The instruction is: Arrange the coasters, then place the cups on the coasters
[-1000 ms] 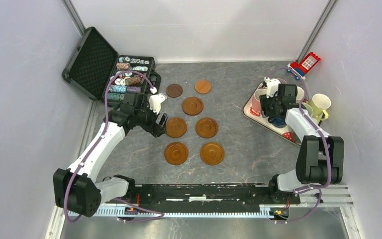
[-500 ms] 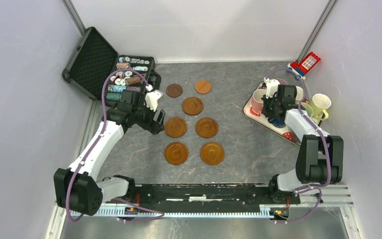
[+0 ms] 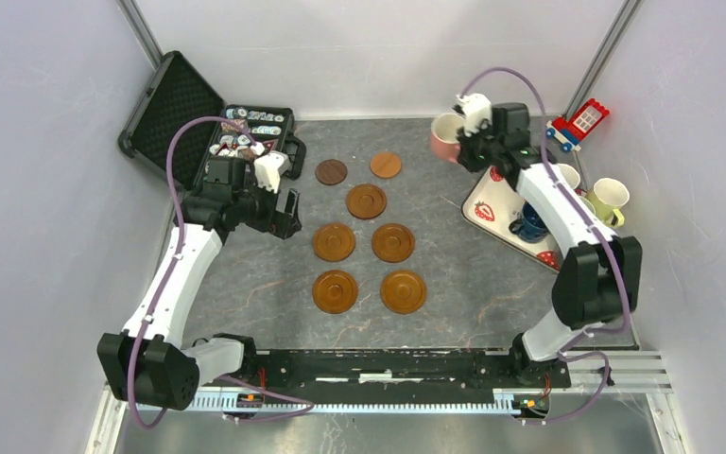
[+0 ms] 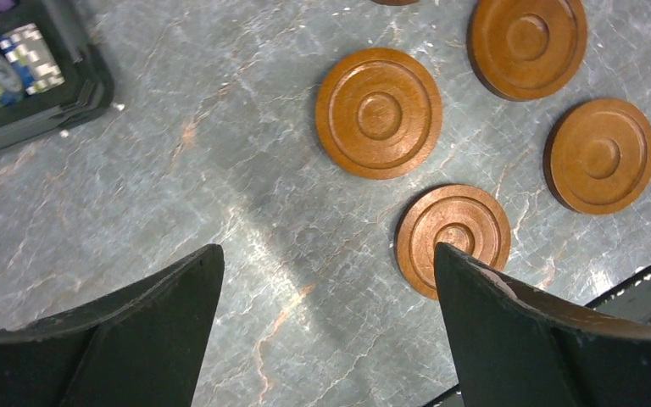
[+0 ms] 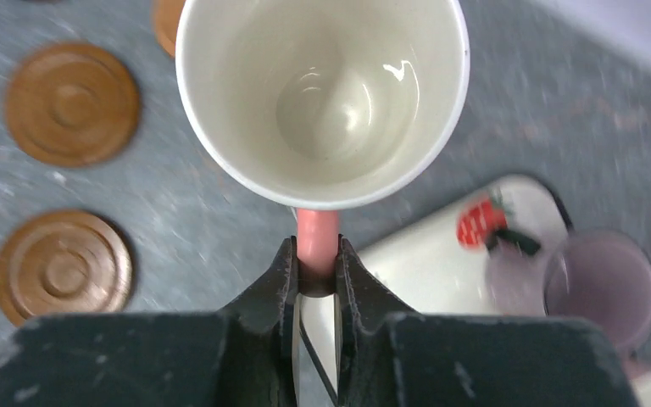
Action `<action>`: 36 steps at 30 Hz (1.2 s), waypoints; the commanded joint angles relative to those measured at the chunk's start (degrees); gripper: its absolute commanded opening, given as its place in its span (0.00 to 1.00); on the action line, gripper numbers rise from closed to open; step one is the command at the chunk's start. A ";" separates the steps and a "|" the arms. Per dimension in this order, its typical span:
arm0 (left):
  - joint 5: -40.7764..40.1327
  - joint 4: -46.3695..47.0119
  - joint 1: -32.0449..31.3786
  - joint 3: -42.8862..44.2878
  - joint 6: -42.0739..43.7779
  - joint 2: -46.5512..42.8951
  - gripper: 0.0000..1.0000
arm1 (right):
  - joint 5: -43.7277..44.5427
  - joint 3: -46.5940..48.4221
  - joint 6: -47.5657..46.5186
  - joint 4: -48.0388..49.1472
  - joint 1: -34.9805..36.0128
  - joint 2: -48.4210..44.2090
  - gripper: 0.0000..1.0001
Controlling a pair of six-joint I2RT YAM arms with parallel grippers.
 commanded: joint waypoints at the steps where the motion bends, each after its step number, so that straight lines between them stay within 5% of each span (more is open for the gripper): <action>1: -1.76 -4.75 2.63 3.77 -4.16 -1.07 1.00 | -3.18 12.07 0.04 4.95 7.38 6.62 0.00; 11: -3.11 -5.06 10.64 4.87 -5.69 -0.19 1.00 | -5.00 36.40 0.94 7.59 18.51 28.16 0.00; 36: -2.35 -4.24 14.55 3.99 -6.19 -1.43 1.00 | -2.44 43.64 1.50 17.01 26.89 43.39 0.00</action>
